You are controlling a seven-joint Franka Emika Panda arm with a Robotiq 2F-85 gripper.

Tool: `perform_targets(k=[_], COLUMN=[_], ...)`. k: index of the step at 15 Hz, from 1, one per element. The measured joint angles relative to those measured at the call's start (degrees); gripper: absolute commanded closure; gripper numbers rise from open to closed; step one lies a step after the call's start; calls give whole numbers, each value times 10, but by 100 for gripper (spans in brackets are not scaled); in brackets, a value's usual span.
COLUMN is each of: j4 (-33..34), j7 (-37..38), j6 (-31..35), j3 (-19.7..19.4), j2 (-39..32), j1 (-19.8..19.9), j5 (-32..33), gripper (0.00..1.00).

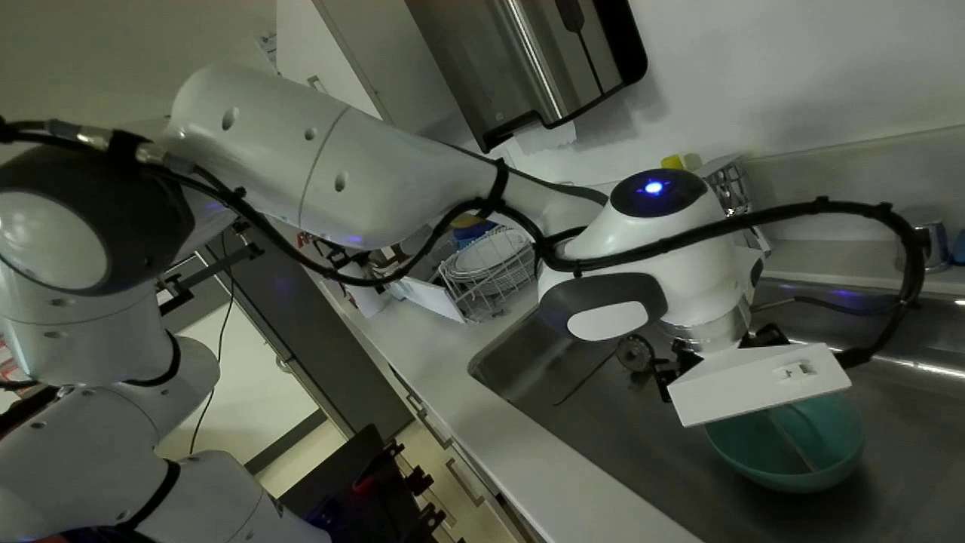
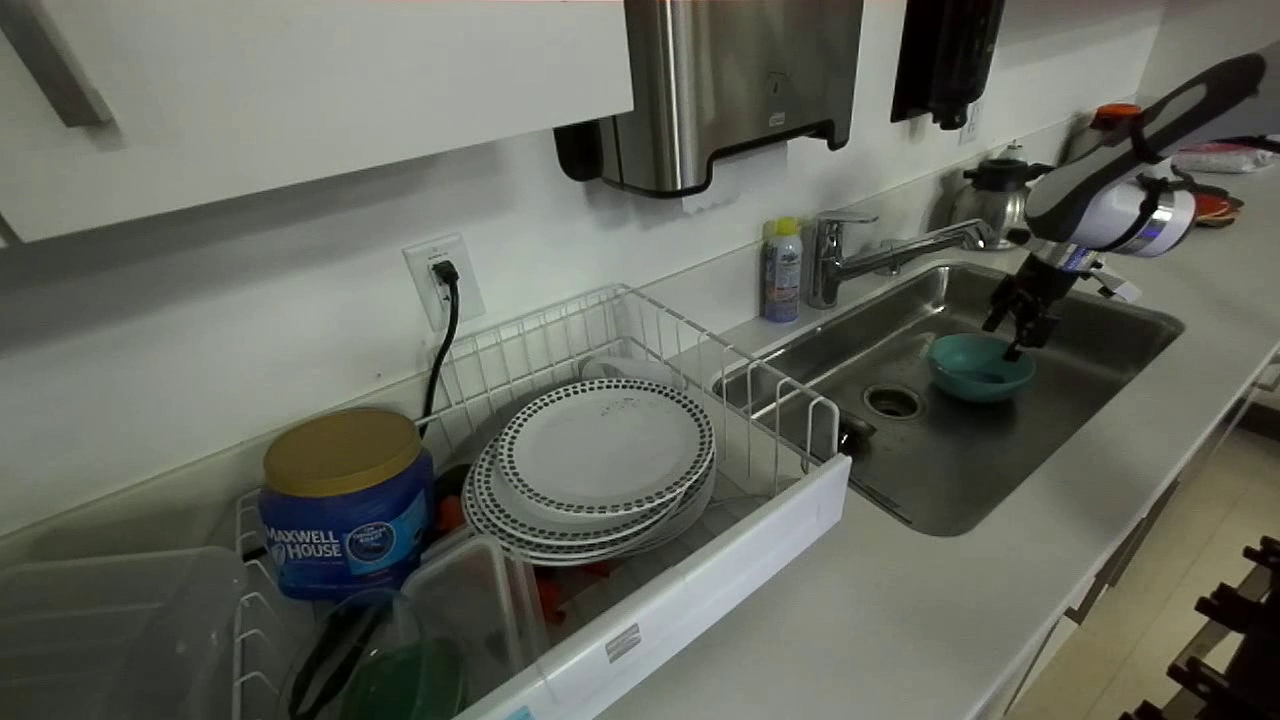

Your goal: Move the spoon from the bowl to the white plate

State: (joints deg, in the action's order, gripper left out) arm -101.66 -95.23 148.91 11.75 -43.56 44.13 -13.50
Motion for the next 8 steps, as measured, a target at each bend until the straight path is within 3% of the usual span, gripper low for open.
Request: perform_targets(k=[8], j4=[49], j7=[-27], j6=[0], j3=[11], j2=[-52], j1=[8], j5=[-35], gripper=[0])
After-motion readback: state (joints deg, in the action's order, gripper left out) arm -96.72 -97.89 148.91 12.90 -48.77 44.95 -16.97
